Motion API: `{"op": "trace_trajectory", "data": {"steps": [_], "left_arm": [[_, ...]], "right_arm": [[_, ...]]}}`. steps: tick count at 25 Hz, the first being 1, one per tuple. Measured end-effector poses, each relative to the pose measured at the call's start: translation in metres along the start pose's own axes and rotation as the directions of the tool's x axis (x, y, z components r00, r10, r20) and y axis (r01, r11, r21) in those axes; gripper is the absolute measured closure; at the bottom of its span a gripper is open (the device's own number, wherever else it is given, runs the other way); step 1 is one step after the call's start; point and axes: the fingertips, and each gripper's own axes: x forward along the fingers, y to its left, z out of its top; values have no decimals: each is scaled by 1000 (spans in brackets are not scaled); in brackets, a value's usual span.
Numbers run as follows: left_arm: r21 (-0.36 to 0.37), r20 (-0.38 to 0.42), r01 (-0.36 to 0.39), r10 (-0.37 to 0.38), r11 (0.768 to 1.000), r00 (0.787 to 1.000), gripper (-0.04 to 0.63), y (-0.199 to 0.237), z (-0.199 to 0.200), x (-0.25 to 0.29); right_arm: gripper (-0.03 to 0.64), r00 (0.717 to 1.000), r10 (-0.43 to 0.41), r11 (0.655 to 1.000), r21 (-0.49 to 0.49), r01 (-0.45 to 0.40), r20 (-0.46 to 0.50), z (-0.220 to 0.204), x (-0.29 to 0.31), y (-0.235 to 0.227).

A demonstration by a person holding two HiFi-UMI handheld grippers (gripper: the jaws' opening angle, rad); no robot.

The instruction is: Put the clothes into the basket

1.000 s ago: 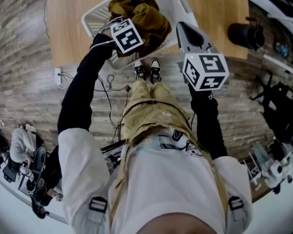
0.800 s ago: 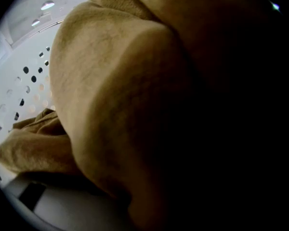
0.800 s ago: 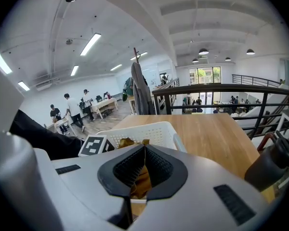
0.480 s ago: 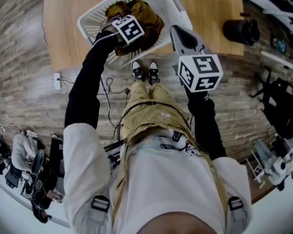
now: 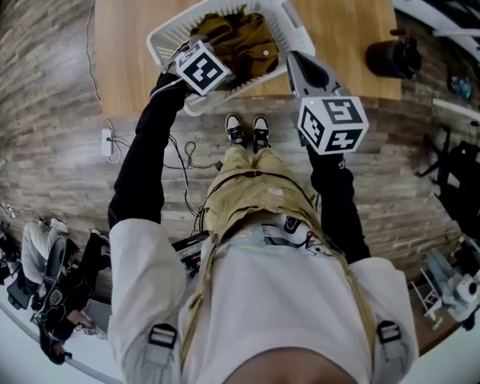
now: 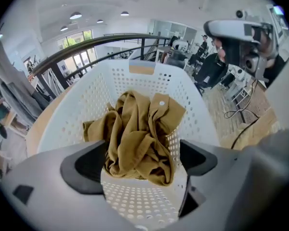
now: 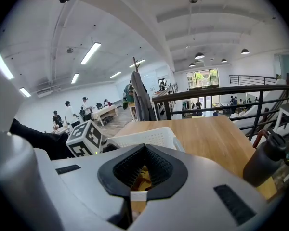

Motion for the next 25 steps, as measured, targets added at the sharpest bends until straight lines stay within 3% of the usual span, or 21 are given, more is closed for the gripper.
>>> {"op": "trace_trajectory", "data": {"steps": [5,10,13,17,25], "left_arm": [[-70,162,-55,66,996,985,126,-14,15,-48],[-144,318,-120,161,982,934,141,-29,31,-107],[-184,415,-144,210,972,885,196,-40,41,-140],[-241,537,-149,260,959,802,239,-57,52,-183],[-377,634,-210,417,902,651,370,-63,54,-240]], "right_arm": [[597,999,24,1000,-13,-24,27,6,-12,16],[597,996,55,998,-31,-53,68,18,-25,38],[595,991,70,997,-49,-65,111,31,-32,49],[595,980,86,994,-80,-72,180,56,-46,65],[595,955,113,988,-133,-79,273,94,-65,85]]}}
